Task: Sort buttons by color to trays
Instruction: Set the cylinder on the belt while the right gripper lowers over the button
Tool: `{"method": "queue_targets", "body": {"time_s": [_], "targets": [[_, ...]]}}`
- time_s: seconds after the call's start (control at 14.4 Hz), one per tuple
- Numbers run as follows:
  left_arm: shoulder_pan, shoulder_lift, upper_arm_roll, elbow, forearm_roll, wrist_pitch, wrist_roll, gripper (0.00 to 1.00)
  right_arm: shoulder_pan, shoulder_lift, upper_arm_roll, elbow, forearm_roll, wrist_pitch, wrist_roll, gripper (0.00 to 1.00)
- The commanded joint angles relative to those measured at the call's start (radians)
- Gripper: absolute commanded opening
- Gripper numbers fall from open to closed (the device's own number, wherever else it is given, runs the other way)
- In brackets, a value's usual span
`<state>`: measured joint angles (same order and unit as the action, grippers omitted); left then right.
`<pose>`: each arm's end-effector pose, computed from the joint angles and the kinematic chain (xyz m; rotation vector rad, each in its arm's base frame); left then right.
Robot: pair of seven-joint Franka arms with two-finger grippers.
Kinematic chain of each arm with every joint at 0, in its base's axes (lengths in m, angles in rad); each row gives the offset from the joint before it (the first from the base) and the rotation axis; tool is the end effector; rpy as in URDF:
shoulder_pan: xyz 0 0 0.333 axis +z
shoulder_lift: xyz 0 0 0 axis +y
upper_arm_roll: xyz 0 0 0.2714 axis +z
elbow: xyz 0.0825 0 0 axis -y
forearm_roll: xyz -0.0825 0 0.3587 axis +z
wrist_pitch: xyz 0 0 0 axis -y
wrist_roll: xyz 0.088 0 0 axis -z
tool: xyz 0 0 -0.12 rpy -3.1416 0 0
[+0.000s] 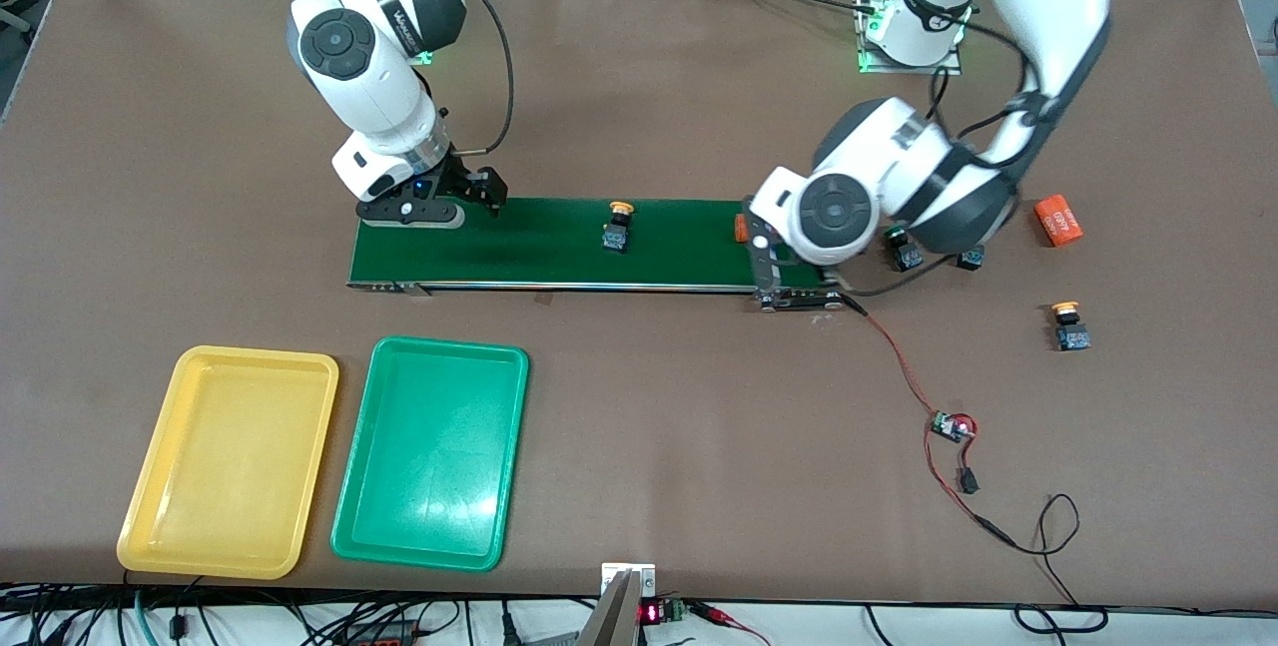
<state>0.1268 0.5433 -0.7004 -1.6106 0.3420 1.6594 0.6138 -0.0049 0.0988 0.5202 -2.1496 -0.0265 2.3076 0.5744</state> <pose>0.5284 -0.2535 0.3051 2.4684 -1.8209 -0.5512 0.4664 0.2623 0.3267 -3.0778 0.0706 -0.0728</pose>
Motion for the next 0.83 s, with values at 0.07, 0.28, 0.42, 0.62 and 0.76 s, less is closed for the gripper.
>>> {"method": "queue_targets", "body": {"time_s": [0.07,0.28,0.42,0.62,0.76], "targets": [[0.129,-0.006,0.001,0.109,0.017,-0.052,-0.182,1.0,0.039,0.076,-0.011,0.073,-0.036,0.007,0.034,1.0],[0.165,0.004,0.07,0.185,0.02,-0.052,-0.261,1.0,0.042,0.088,-0.011,0.073,-0.039,0.006,0.064,1.0],[0.163,0.035,0.178,0.274,0.017,-0.047,-0.261,1.0,0.055,0.099,-0.011,0.073,-0.041,0.006,0.091,1.0],[0.165,0.081,0.313,0.285,0.06,-0.038,-0.263,1.0,0.085,0.131,-0.012,0.073,-0.133,0.006,0.12,1.0],[0.198,0.098,0.347,0.258,0.077,-0.024,-0.339,1.0,0.092,0.147,-0.012,0.076,-0.136,0.009,0.168,1.0]]}}
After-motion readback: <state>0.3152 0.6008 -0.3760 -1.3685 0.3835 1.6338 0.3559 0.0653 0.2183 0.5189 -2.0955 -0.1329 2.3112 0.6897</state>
